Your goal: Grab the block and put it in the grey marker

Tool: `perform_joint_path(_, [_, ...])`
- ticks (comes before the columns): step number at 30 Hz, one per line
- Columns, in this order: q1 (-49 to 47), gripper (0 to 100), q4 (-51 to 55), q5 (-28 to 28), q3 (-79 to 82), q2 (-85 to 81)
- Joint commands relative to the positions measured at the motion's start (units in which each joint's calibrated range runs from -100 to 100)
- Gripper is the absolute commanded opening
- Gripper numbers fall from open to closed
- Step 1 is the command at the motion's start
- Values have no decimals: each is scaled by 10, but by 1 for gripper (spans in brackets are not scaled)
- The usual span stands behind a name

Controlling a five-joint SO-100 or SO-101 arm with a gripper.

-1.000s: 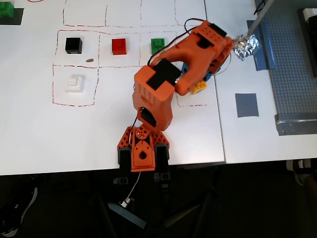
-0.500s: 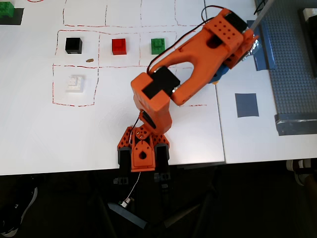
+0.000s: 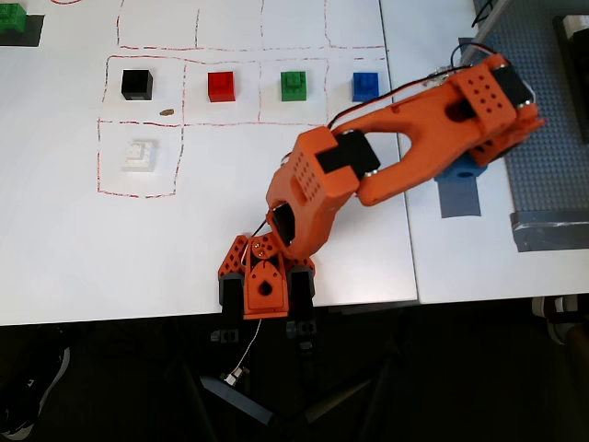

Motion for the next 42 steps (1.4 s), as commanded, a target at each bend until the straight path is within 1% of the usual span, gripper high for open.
perform_joint_path(1, [37, 0, -21, 27, -74, -13])
perform_joint_path(8, [76, 0, -46, 62, -83, 34])
perform_joint_path(17, [102, 0, -73, 74, -122, 109])
perform_joint_path(26, [127, 1, -121, 87, -127, 137])
perform_joint_path(30, [135, 7, -124, 95, -126, 139])
perform_joint_path(35, [139, 21, -133, 86, -116, 138])
perform_joint_path(38, [134, 28, -133, 72, -112, 129])
perform_joint_path(42, [128, 35, -129, 69, -103, 110])
